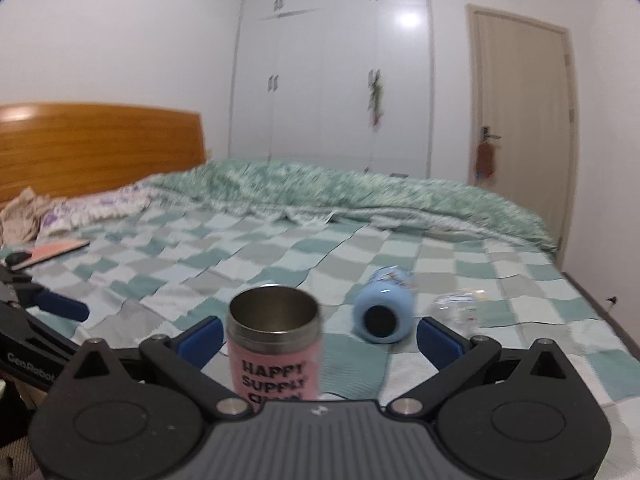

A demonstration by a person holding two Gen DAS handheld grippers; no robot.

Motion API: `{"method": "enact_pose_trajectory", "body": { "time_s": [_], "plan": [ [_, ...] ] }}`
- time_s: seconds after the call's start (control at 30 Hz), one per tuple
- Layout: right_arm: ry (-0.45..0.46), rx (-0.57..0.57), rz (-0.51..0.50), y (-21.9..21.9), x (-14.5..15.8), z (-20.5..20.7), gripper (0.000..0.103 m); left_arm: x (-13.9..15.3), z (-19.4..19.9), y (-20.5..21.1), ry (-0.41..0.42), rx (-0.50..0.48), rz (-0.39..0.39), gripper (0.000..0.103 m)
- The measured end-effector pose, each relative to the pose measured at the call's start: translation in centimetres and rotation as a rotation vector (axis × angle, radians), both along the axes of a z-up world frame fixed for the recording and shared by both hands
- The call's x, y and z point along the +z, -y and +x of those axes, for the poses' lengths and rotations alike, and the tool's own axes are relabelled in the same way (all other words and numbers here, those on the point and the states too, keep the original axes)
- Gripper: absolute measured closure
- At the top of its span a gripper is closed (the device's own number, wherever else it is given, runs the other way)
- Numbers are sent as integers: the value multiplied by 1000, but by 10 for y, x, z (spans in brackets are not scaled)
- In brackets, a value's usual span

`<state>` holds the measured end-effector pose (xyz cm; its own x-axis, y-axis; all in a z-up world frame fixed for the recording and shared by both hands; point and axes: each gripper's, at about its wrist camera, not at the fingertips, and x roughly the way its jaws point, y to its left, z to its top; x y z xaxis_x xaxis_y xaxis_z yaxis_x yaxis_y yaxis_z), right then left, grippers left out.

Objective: Flip cup upright
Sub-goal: 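Set the upright pink tumbler on the bed and open the right tool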

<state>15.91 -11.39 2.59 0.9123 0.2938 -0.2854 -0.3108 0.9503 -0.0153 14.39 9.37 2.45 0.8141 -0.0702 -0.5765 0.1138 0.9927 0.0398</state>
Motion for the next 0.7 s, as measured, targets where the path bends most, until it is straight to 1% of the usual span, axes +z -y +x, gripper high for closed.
{"method": "enact_pose_trajectory", "body": {
  "time_s": [0.17,0.37,0.5,0.63,0.7],
  "plan": [
    [49,-56,38,35,6,-46,0,14,-42,22,74,12,-27,0],
    [93,-102,54,72,6,-100,0,24,-94,52,196,44,-50,0],
    [109,-128,72,94,5,-129,0,26,-128,69,267,61,-68,0],
    [122,-147,79,109,2,-154,0,23,-155,85,352,85,-58,0],
    [128,-162,84,115,-2,-166,0,15,-163,89,386,123,-42,0]
  ]
}}
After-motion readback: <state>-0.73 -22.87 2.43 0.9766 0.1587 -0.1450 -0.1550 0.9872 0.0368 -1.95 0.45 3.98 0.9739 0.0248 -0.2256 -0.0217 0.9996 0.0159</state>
